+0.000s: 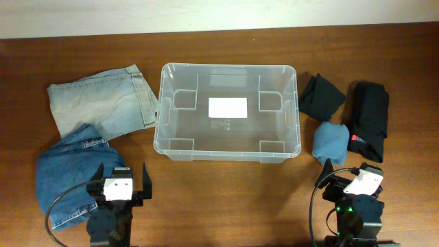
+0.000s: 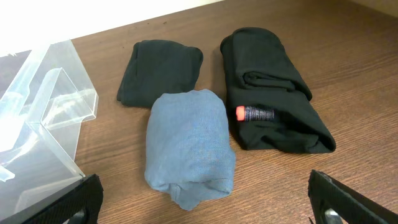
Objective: Pack container
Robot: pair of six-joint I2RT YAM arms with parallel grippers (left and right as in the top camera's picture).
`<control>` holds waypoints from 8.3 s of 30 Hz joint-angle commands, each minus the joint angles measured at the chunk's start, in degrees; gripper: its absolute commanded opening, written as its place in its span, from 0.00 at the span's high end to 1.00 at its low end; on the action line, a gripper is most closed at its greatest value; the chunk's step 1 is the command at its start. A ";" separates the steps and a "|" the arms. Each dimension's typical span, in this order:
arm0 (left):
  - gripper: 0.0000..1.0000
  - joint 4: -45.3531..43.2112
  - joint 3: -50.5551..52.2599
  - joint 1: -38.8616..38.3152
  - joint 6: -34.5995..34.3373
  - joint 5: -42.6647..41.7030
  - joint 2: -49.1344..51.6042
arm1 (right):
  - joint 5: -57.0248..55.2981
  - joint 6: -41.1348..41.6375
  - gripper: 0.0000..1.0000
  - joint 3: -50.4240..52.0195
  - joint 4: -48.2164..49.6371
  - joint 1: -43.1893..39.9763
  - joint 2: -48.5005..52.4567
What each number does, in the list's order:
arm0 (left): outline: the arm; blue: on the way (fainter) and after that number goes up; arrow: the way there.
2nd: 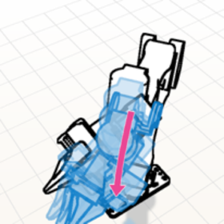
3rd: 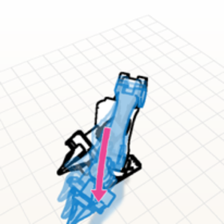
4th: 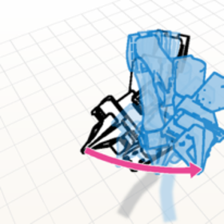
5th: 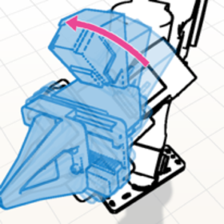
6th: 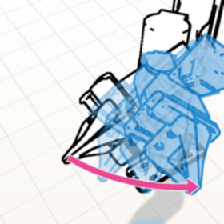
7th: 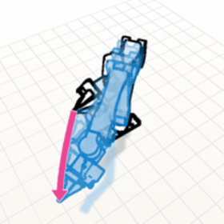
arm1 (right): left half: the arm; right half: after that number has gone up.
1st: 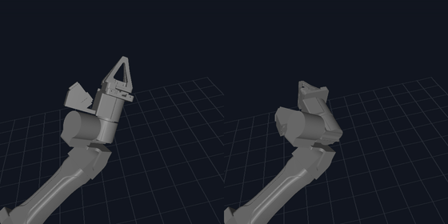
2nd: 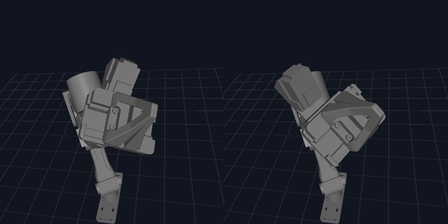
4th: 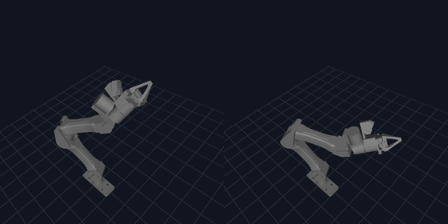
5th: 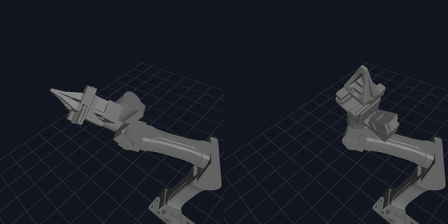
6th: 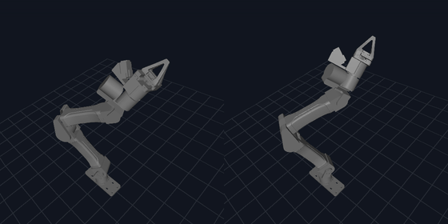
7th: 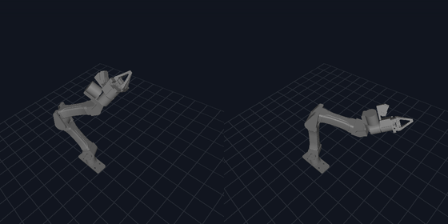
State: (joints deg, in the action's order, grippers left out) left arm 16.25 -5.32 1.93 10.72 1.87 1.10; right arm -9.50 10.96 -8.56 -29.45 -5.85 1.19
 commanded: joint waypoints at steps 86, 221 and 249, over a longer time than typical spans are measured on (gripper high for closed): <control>0.01 -0.22 0.35 -0.17 0.55 -0.66 -0.44 | -0.11 0.46 0.01 0.42 -0.04 0.20 -0.13; 1.00 11.76 -82.14 -5.75 -40.83 -34.93 73.50 | -0.11 0.46 0.01 0.42 -0.04 0.20 -0.13; 1.00 13.00 -81.83 -28.39 -51.25 -20.63 99.54 | -0.11 0.46 0.02 0.42 -0.04 0.20 -0.13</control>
State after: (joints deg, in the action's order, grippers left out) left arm 29.80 -85.82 -26.20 -38.87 -20.10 100.07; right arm -9.50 10.98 -8.56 -29.45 -5.85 1.34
